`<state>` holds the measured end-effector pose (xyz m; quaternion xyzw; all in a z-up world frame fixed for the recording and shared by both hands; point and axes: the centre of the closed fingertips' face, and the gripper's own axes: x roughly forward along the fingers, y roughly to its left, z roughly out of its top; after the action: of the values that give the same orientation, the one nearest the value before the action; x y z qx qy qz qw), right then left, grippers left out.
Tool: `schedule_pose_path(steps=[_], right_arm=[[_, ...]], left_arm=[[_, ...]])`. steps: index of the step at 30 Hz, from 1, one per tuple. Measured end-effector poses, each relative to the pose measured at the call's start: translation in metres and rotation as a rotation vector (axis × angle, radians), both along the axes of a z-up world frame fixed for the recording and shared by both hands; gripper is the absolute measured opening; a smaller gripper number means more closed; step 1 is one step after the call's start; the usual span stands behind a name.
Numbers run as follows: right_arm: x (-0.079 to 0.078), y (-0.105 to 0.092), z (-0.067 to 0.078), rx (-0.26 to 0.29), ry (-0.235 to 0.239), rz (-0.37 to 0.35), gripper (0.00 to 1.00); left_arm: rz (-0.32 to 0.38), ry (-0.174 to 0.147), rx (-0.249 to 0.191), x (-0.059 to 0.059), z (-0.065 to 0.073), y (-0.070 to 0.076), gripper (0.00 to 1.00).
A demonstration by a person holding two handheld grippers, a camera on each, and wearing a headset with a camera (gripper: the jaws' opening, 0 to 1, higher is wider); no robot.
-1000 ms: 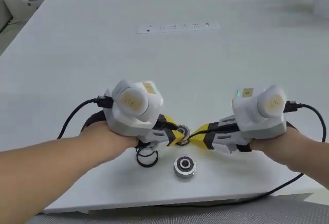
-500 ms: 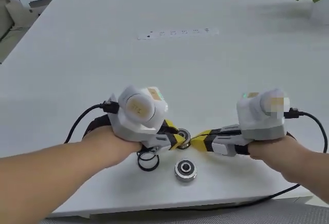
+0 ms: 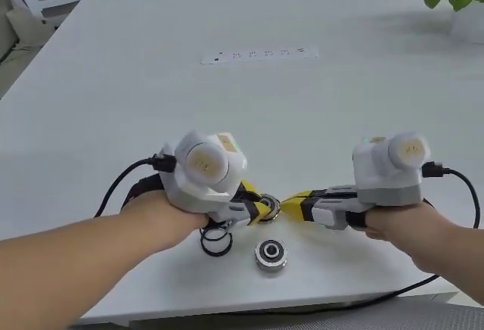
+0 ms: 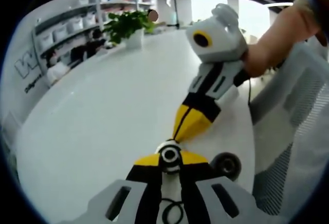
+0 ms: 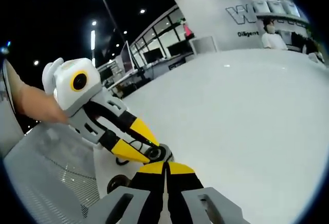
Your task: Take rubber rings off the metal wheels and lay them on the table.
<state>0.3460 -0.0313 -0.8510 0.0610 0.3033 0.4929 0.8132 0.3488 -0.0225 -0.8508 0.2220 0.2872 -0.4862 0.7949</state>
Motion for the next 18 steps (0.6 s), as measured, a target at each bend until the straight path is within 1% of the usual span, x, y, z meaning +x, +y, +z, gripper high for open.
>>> schedule_pose_path(steps=[2, 8, 10, 12, 14, 18], right_arm=[[-0.0005, 0.0001, -0.0004, -0.008, -0.009, 0.006, 0.00], [-0.0008, 0.0012, 0.0022, 0.022, 0.015, -0.018, 0.00], [-0.0014, 0.0018, 0.0029, 0.014, -0.003, -0.003, 0.00], [-0.0014, 0.0023, 0.0035, 0.013, -0.001, 0.000, 0.00], [-0.0015, 0.0029, 0.0037, 0.007, -0.012, 0.009, 0.00], [-0.0018, 0.0037, 0.0043, 0.010, -0.006, 0.017, 0.00]], left_arm=[[0.002, 0.001, 0.000, 0.0001, -0.0001, 0.0001, 0.12], [0.004, 0.000, 0.004, -0.0004, -0.0004, 0.0001, 0.12], [0.005, 0.001, 0.004, -0.0003, -0.0004, 0.0001, 0.12], [0.007, 0.002, 0.005, -0.0004, -0.0003, -0.0001, 0.12], [0.009, 0.002, 0.007, -0.0002, -0.0004, 0.0002, 0.12], [0.009, 0.002, 0.009, -0.0002, -0.0004, 0.0001, 0.12]])
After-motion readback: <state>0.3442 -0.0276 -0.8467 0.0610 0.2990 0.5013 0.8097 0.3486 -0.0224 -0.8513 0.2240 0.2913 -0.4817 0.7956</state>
